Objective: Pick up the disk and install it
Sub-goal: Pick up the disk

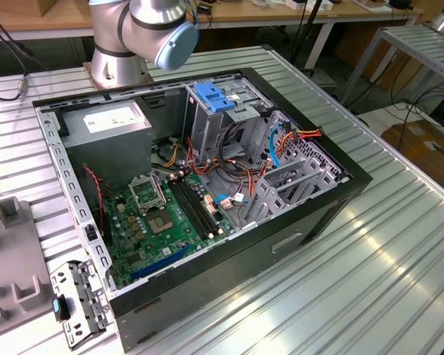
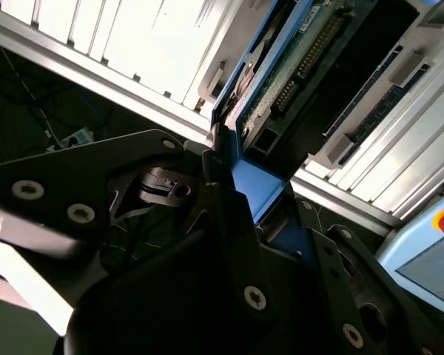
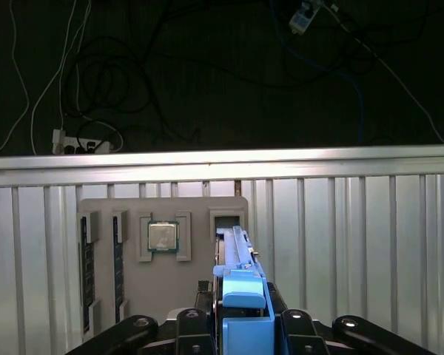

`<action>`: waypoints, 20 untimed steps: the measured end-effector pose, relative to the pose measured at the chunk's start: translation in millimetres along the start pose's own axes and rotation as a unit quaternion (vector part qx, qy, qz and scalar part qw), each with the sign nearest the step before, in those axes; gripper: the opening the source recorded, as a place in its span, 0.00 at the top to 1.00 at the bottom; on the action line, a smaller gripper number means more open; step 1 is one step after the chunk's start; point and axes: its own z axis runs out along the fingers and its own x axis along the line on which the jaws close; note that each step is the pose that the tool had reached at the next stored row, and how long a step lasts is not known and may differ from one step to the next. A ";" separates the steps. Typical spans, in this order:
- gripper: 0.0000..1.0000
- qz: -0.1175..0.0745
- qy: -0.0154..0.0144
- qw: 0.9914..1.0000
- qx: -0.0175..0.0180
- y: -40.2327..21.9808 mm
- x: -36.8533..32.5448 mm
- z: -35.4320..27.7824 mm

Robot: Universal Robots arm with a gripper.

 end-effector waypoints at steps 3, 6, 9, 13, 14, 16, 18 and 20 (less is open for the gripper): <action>0.63 0.000 0.000 1.000 0.000 0.0 0.0 -2.4; 0.63 0.000 0.000 1.000 0.000 0.0 0.0 -3.4; 0.63 0.000 0.000 1.000 0.000 0.0 0.0 -3.6; 0.63 0.000 0.000 1.000 0.000 0.0 0.0 -5.4; 0.63 0.000 0.000 1.000 0.000 0.0 0.0 -6.1; 0.63 0.000 0.000 1.000 0.000 0.0 0.0 -7.1; 0.63 0.000 0.000 1.000 0.000 0.0 0.0 -8.0; 0.63 0.000 0.000 1.000 0.000 0.0 0.0 -8.6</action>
